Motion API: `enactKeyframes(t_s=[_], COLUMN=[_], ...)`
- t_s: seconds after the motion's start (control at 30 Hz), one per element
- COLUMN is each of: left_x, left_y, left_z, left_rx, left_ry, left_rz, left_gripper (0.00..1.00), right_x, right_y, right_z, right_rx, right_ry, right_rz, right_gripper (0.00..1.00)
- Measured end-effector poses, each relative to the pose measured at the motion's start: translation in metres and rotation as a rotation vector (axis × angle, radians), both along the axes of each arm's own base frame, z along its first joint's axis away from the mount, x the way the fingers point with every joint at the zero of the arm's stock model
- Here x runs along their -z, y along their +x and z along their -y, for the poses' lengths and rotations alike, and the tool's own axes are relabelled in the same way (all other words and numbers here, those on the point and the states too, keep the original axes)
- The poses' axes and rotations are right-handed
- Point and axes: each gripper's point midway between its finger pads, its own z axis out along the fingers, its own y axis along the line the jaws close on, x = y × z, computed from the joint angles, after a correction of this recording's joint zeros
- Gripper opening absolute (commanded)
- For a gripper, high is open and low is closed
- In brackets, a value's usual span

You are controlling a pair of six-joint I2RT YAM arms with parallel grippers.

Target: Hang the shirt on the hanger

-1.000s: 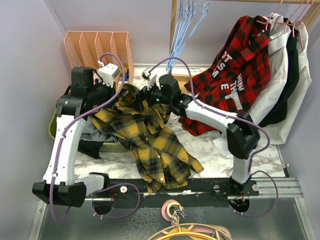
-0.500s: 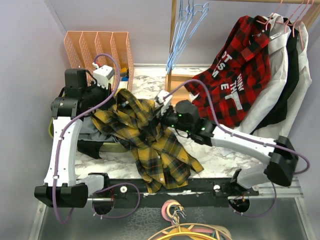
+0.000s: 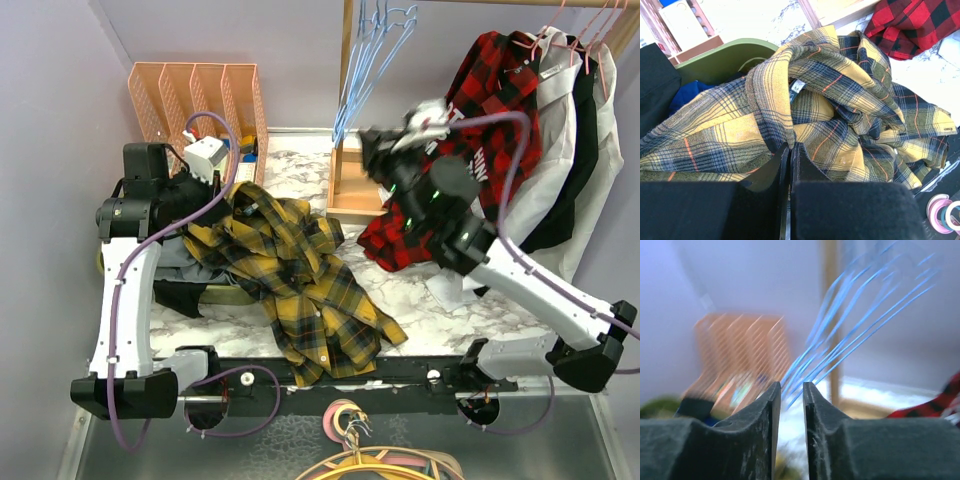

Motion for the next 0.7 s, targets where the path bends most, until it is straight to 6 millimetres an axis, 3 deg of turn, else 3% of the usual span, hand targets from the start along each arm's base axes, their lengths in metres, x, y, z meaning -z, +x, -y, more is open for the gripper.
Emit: enactKeyframes(t_s=[0.07, 0.13, 0.2, 0.23, 0.33, 0.53, 0.7], left_x=[0.0, 0.0, 0.0, 0.0, 0.0, 0.011, 0.021], left_y=[0.0, 0.0, 0.0, 0.0, 0.0, -0.001, -0.004], left_z=[0.0, 0.0, 0.0, 0.0, 0.0, 0.0, -0.001], left_rx=[0.002, 0.005, 0.007, 0.008, 0.009, 0.01, 0.006], left_ry=[0.001, 0.002, 0.003, 0.004, 0.007, 0.009, 0.013], left_rz=[0.001, 0.001, 0.003, 0.003, 0.005, -0.022, -0.048], left_gripper=[0.0, 0.0, 0.0, 0.0, 0.0, 0.0, 0.0], right_x=[-0.041, -0.078, -0.092, -0.095, -0.09, -0.057, -0.042], right_y=[0.021, 0.052, 0.075, 0.08, 0.092, 0.122, 0.136], right_z=[0.029, 0.074, 0.108, 0.115, 0.106, 0.072, 0.057], right_rx=[0.09, 0.206, 0.303, 0.323, 0.299, 0.222, 0.195], right_ry=[0.085, 0.168, 0.206, 0.213, 0.21, 0.169, 0.155], right_rz=[0.032, 0.055, 0.064, 0.065, 0.036, -0.045, -0.082], right_gripper=[0.4, 0.44, 0.44, 0.44, 0.45, 0.45, 0.45])
